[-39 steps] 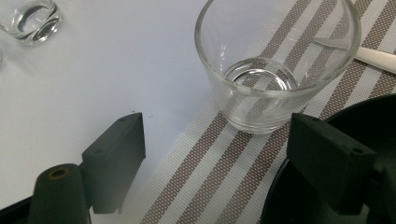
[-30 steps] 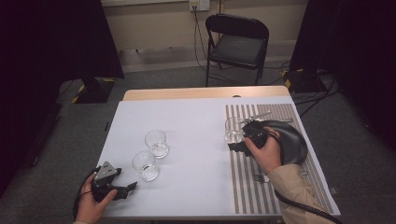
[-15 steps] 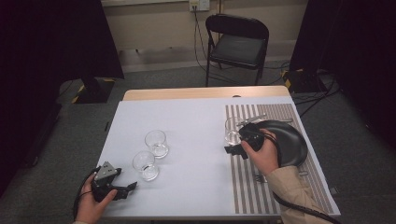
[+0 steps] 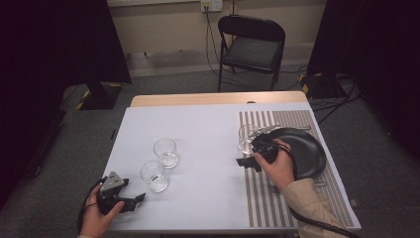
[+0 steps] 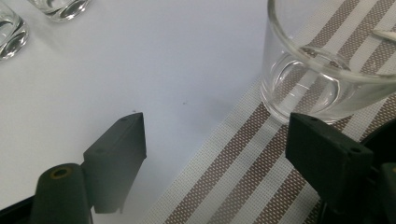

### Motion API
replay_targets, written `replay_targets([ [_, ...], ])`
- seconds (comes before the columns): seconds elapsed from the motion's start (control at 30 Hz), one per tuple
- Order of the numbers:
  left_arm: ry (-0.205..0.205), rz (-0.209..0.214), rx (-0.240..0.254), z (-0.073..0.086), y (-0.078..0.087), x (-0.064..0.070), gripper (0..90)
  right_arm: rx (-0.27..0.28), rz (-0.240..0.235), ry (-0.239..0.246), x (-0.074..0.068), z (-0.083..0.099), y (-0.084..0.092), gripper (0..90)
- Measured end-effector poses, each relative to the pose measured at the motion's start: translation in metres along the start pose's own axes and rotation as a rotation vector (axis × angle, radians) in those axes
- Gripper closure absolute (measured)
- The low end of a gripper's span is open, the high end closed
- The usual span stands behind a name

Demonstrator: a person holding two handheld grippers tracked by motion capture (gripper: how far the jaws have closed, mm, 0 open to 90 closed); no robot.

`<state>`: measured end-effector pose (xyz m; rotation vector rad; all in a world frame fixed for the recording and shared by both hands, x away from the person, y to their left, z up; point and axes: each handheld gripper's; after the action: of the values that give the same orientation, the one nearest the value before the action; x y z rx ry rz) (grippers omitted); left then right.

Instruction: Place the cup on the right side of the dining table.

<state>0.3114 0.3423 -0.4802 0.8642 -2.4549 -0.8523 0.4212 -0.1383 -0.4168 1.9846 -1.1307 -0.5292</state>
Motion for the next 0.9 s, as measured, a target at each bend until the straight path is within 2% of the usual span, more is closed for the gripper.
replay_targets([
  [0.9, 0.0, 0.0, 0.0, 0.0, 0.0, 0.0, 12.2, -0.01, -0.039, 0.061, -0.018, 0.005, -0.002, 18.2],
])
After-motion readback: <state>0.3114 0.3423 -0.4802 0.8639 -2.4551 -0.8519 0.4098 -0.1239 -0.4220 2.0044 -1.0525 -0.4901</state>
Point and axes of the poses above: each handheld gripper's, and its own axes: y roughly backward along the jaws, z roughly out of its underside, x roughly to its right, and after that the axes turned 14 degrees about z, right-handed
